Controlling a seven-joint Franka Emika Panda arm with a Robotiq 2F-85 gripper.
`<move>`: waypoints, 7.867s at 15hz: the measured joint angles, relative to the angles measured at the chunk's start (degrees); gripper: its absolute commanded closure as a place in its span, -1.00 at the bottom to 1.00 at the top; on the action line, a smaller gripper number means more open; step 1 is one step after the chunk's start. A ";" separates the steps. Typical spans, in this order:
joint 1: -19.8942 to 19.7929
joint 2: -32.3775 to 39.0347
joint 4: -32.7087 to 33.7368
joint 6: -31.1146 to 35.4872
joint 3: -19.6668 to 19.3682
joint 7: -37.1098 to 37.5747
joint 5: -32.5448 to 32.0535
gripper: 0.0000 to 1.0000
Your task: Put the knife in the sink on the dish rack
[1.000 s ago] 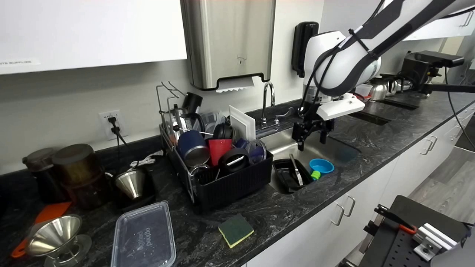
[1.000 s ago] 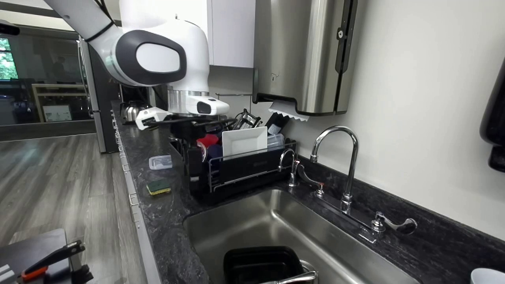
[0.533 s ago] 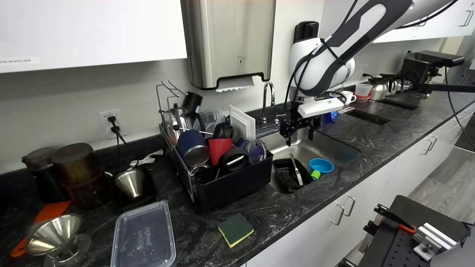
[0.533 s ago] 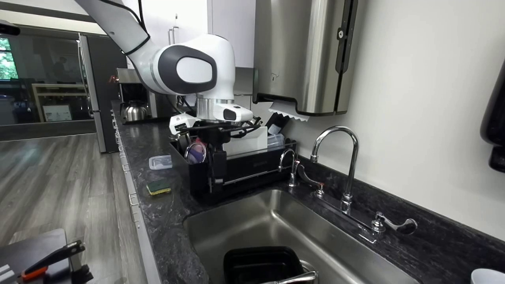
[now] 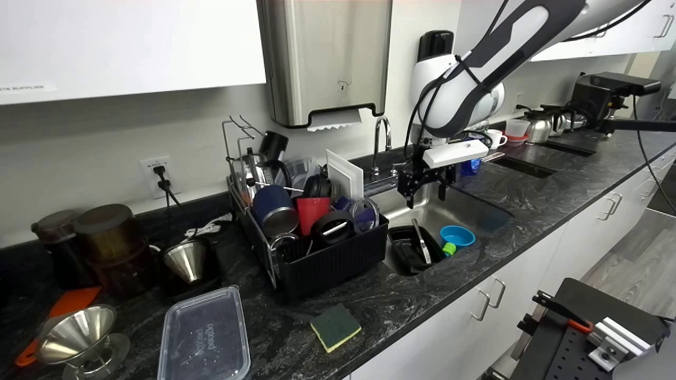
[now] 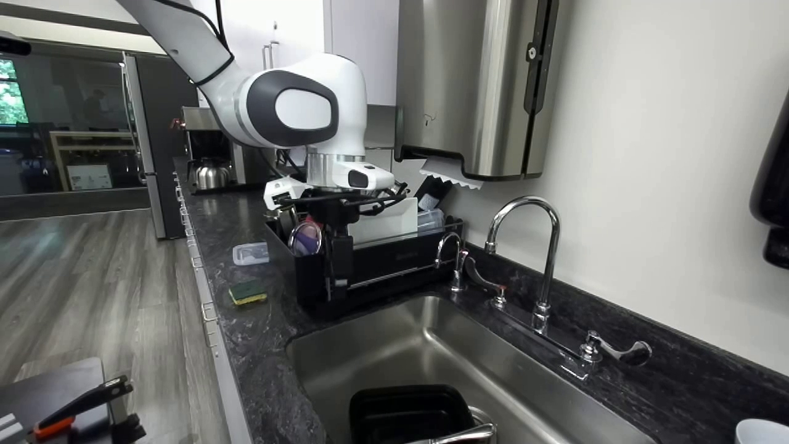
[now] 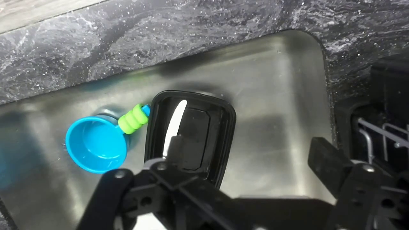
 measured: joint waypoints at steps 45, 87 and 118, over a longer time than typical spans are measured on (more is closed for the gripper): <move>-2.40 37.37 18.85 12.48 -9.32 -3.35 7.38 -1.00; -13.18 47.69 25.47 38.79 1.06 -17.15 13.34 -1.00; -13.29 48.39 25.31 41.14 0.20 -16.97 13.32 0.93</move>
